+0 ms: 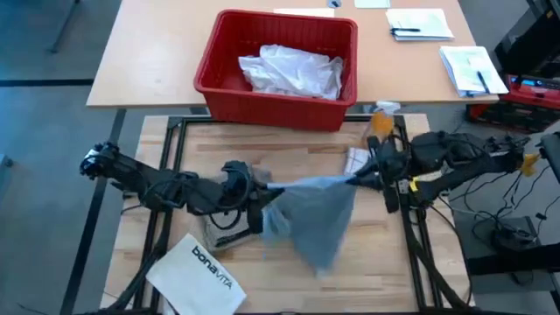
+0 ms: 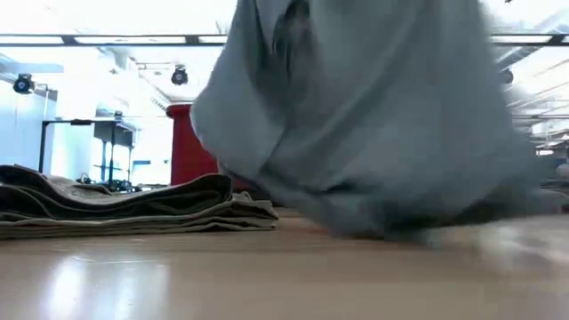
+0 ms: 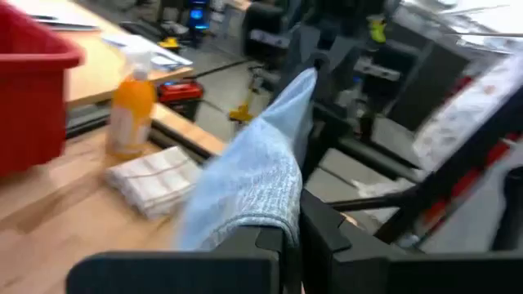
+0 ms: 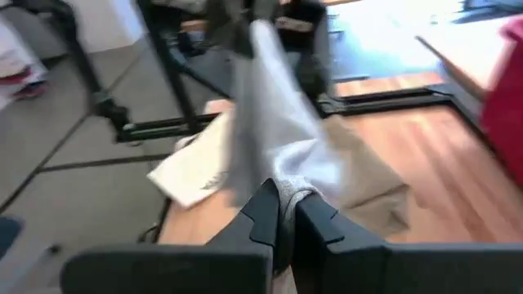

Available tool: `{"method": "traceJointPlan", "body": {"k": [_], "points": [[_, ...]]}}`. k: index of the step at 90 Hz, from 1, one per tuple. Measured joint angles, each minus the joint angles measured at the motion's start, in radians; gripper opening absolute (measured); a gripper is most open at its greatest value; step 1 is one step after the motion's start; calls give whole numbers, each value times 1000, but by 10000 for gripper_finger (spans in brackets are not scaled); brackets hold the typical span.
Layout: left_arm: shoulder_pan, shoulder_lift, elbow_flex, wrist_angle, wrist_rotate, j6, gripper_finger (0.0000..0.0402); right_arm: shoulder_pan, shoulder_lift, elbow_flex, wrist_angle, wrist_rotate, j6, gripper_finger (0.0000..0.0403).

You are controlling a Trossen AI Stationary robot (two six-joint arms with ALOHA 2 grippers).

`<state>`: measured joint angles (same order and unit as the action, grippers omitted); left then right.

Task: Fold laundry
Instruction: Fold the gray shirt

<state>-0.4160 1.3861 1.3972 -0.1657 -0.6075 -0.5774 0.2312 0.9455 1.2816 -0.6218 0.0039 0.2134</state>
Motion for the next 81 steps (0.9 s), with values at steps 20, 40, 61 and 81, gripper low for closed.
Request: {"method": "traceJointPlan", "body": {"k": [20,40,61,81], "points": [[-19,0,32,22,84,45,0,5,-1,3,24,-127,1,0],[-26,-10,46,-21,13,60,0,4,-11,3,22,54,-2,0],[-31,-14,48,-45,-6,19,0,8,-28,4,25,5,21,0],[-99,17,48,28,-142,90,0,78,-16,-14,133,28,26,0]]}}
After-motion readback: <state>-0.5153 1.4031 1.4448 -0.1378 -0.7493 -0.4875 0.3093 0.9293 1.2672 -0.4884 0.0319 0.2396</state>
